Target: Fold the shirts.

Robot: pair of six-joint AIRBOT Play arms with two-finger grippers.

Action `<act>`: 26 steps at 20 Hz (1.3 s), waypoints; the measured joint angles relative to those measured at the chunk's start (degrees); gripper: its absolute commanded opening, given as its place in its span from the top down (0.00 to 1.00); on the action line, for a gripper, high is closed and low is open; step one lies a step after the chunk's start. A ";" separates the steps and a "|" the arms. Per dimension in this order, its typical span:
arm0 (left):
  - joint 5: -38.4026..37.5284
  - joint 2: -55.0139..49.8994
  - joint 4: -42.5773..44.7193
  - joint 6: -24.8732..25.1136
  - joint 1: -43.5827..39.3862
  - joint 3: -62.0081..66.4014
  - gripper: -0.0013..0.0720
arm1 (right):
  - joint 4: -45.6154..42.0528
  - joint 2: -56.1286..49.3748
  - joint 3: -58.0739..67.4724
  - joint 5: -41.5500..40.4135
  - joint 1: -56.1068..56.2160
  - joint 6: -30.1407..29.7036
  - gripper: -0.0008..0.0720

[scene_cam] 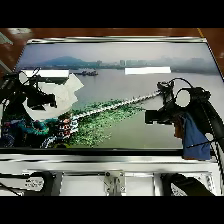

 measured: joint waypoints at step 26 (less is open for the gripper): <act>5.18 -3.10 -1.29 1.97 -3.89 3.58 0.93 | 2.62 0.00 0.00 -4.81 0.00 0.33 0.10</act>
